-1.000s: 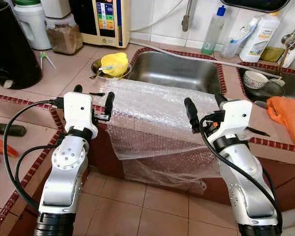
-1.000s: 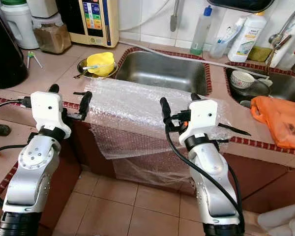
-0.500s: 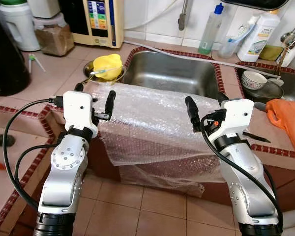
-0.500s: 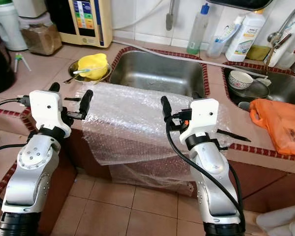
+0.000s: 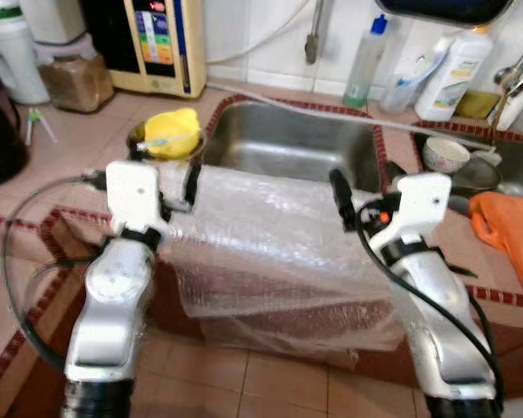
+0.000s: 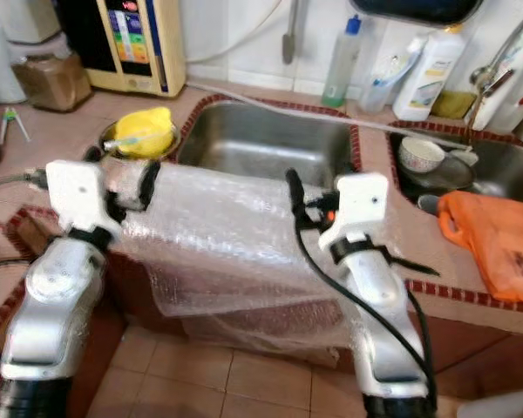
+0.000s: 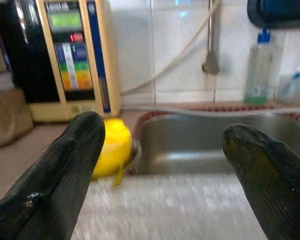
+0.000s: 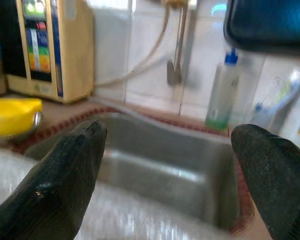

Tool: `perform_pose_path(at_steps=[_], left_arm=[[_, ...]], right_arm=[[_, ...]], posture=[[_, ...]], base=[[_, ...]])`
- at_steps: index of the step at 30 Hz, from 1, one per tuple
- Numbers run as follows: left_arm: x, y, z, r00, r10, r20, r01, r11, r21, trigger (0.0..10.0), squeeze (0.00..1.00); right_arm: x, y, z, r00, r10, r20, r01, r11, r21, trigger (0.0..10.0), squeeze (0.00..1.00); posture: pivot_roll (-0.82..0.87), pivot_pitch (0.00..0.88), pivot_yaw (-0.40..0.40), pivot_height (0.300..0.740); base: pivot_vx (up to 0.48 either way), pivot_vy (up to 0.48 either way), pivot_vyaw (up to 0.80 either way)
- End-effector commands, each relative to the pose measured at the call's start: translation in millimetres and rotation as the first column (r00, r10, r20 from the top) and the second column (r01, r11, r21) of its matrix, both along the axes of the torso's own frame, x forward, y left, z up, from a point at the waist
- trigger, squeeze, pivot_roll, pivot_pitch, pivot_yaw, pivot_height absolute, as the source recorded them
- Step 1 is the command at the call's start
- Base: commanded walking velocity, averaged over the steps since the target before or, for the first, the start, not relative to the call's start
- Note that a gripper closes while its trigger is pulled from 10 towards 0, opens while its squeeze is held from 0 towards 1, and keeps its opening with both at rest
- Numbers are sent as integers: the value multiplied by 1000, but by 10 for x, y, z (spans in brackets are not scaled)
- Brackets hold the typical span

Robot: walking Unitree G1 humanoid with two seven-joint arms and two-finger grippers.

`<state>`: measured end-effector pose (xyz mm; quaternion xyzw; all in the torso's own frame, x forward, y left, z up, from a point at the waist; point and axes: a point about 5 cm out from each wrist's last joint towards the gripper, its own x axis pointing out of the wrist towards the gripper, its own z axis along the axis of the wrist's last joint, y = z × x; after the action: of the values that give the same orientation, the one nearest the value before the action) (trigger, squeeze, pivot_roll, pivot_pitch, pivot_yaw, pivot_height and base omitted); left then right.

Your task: Kitchen organization

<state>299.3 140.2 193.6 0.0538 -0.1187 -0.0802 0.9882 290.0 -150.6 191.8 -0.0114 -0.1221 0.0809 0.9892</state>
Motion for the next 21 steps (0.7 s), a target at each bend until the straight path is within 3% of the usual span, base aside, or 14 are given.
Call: perform_pose_path(at_steps=[1, 18, 21], left_arm=[[-5, 81, 26, 1000, 26, 8, -26, 1000, 4, 10000, 0], [-7, 44, 15, 1000, 10, -2, -10, 1000, -4, 10000, 0], [-8, 43, 14, 1000, 17, 2, -17, 1000, -11, 10000, 0]], right_arm=[[-10, 64, 72, 999, 28, 28, -28, 1000, 9, 10000, 0], [-3, 62, 61, 999, 31, 27, -31, 1000, -2, 10000, 0], [0, 55, 62, 999, 30, 27, -30, 1000, -4, 10000, 0]], posture=[[80, 85, -52, 740], [80, 78, -51, 740], [80, 79, -51, 740]], base=[[480, 0, 0], [480, 0, 0], [124, 0, 0]])
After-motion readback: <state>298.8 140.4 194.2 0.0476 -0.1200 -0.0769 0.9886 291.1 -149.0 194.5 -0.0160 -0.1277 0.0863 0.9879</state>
